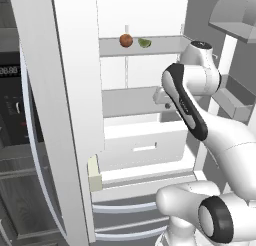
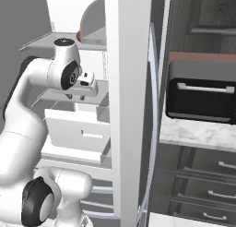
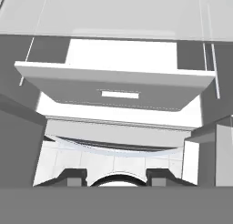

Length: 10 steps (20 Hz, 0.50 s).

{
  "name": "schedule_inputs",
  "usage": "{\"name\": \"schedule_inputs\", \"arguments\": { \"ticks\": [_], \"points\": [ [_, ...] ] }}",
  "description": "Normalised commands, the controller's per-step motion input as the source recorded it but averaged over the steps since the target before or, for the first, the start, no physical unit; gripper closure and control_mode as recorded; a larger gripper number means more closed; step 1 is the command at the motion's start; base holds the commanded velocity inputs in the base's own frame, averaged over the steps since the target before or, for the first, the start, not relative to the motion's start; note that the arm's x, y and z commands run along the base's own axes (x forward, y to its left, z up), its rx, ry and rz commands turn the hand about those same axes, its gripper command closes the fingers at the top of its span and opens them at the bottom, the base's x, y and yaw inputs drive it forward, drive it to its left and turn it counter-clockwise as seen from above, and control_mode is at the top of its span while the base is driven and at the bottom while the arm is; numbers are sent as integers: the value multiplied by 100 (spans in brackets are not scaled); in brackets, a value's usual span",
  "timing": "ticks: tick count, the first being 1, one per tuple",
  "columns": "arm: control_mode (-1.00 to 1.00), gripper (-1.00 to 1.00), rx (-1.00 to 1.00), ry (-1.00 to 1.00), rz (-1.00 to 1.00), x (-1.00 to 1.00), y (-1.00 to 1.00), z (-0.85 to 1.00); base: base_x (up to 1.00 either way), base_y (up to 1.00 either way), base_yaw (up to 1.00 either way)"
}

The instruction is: Grab the onion and lemon wedge from the fridge, place them in the blender, close the lid, and turn on the blender to create a marinade.

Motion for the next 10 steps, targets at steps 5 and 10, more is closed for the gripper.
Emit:
{"name": "schedule_inputs", "arguments": {
  "ticks": [5, 10],
  "points": [
    [-100, -100, 0, -8, 0, 0, 7, -8, 0, 0, 0],
    [-100, -100, 0, -30, 0, 0, 27, 27, 0, 0, 0]
  ]
}}
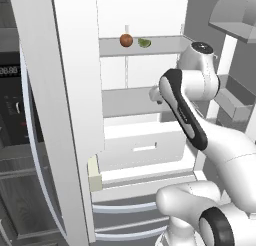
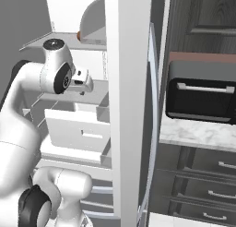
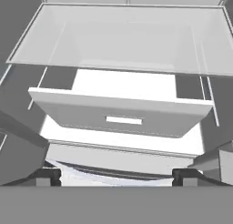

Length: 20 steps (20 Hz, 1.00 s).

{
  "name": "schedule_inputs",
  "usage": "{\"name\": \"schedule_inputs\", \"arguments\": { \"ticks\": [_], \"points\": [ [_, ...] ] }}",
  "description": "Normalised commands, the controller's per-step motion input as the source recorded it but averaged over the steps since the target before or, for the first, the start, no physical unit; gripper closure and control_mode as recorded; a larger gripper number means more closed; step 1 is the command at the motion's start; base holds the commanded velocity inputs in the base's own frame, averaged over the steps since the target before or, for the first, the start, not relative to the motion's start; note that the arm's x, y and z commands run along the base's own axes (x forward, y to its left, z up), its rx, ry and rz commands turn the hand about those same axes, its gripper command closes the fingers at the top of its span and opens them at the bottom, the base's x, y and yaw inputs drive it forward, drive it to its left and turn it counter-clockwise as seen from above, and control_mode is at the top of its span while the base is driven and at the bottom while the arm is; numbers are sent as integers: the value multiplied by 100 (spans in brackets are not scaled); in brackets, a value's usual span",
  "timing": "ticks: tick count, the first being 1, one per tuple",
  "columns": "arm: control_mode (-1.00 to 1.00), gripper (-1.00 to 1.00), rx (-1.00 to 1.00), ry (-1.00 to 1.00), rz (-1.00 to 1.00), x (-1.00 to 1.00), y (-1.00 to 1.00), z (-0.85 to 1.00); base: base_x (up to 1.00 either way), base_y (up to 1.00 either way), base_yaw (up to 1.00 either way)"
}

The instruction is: Grab the onion and lemon wedge from the fridge, place them in the blender, close the lid, and turn on the blender to create a marinade.

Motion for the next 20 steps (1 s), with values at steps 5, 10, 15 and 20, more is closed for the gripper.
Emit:
{"name": "schedule_inputs", "arguments": {
  "ticks": [5, 10, 15, 20],
  "points": [
    [-100, -100, 0, -37, 0, 0, 8, 63, 0, 0, 0],
    [-100, -100, 0, -33, 0, 1, 0, 63, 0, 0, 0],
    [-100, -100, 0, -17, 0, 18, 0, 49, 0, 0, 0],
    [-100, -100, 2, -1, -1, 33, 0, 31, 0, 0, 0]
  ]
}}
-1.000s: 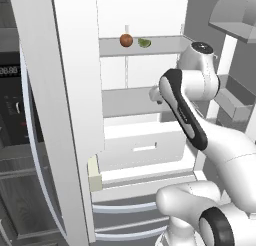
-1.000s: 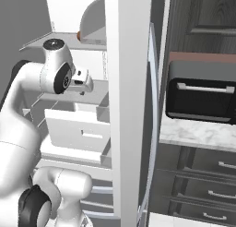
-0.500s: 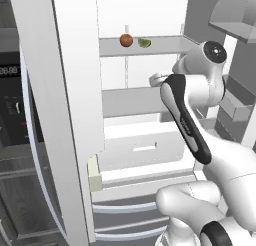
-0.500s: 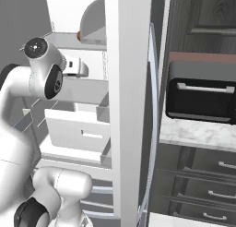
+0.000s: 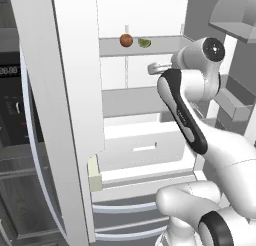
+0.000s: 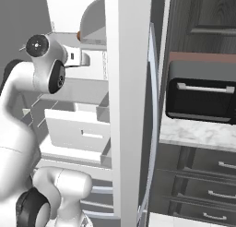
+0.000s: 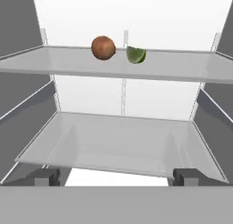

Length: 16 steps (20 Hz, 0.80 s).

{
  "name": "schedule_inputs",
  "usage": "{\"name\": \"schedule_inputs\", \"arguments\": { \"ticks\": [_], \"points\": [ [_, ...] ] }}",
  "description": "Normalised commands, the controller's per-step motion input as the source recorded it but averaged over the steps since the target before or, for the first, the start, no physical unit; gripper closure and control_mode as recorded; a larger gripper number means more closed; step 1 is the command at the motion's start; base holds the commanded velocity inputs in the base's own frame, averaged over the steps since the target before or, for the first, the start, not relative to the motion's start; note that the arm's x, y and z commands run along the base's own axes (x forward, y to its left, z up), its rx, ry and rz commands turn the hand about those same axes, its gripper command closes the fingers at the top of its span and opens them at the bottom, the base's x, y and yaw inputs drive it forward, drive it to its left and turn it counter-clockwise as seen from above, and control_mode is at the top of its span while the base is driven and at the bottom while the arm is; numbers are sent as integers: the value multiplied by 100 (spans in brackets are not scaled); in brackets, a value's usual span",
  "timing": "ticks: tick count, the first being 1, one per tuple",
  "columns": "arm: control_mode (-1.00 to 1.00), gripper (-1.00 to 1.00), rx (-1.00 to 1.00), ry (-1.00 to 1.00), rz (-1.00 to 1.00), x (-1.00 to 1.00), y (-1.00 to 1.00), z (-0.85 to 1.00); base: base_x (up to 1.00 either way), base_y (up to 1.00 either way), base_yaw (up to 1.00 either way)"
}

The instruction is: Grab the onion and lemon wedge from the fridge, place them in the blender, close the lid, and turn on the blender to create a marinade.

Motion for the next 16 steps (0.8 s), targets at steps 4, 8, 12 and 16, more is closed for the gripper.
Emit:
{"name": "schedule_inputs", "arguments": {
  "ticks": [4, 8, 12, 16],
  "points": [
    [-100, -100, 0, 0, -3, 33, 0, 30, 0, 0, 0],
    [-100, -100, 0, 0, -3, 37, 0, 22, 0, 0, 0],
    [-100, -100, 0, 0, -3, 41, 0, 16, 0, 0, 0],
    [-100, -100, 0, 0, -3, 41, 0, 0, 0, 0, 0]
  ]
}}
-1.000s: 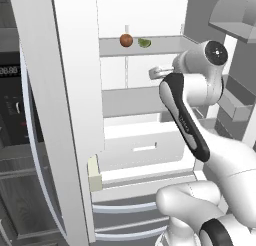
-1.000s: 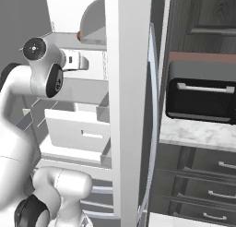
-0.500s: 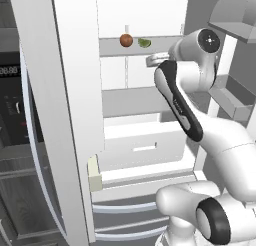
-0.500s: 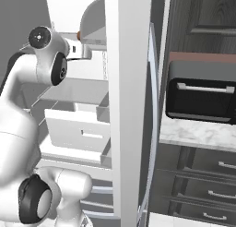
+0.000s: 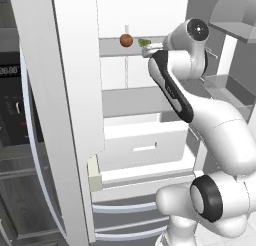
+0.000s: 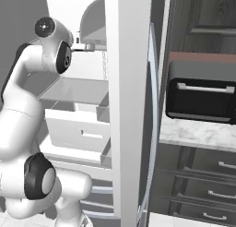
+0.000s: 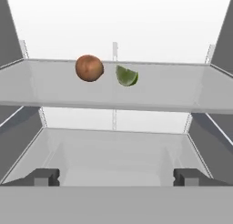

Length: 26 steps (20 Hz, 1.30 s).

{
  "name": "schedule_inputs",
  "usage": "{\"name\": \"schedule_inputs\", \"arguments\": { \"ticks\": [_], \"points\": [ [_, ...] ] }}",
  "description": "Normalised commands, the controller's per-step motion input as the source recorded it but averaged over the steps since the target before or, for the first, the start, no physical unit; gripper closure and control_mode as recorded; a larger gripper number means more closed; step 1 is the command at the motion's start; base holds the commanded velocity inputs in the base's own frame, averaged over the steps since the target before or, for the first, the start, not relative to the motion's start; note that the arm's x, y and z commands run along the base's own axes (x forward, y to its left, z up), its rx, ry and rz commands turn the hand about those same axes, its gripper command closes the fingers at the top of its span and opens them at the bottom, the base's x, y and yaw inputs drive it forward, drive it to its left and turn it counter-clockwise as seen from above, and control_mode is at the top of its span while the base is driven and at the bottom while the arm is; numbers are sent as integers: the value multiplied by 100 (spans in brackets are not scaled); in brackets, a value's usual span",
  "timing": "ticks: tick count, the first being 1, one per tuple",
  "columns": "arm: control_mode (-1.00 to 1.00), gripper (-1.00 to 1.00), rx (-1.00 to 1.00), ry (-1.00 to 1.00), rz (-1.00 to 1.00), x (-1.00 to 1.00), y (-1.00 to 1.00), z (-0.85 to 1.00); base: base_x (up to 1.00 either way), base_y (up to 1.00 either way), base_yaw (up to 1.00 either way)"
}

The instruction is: Grab the onion and lemon wedge from the fridge, place them in the blender, close the lid, and turn on the blender to create a marinade.

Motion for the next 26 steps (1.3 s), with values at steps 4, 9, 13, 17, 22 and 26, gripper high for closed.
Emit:
{"name": "schedule_inputs", "arguments": {
  "ticks": [4, 9, 13, 17, 22, 26],
  "points": [
    [-100, -100, 0, 0, -1, 38, 0, 0, 0, 0, 0],
    [-100, -100, 0, 0, 0, 37, 0, -3, 0, 0, 0],
    [-100, -100, 0, 0, 0, 37, 0, -4, 0, 0, 0],
    [-100, -100, 0, 0, 0, 40, 0, -2, 0, 0, 0],
    [-100, -100, 0, 0, 0, 42, 0, 0, 0, 0, 0],
    [-100, -100, 0, 0, 0, 42, -3, 0, 0, 0, 0]
  ]
}}
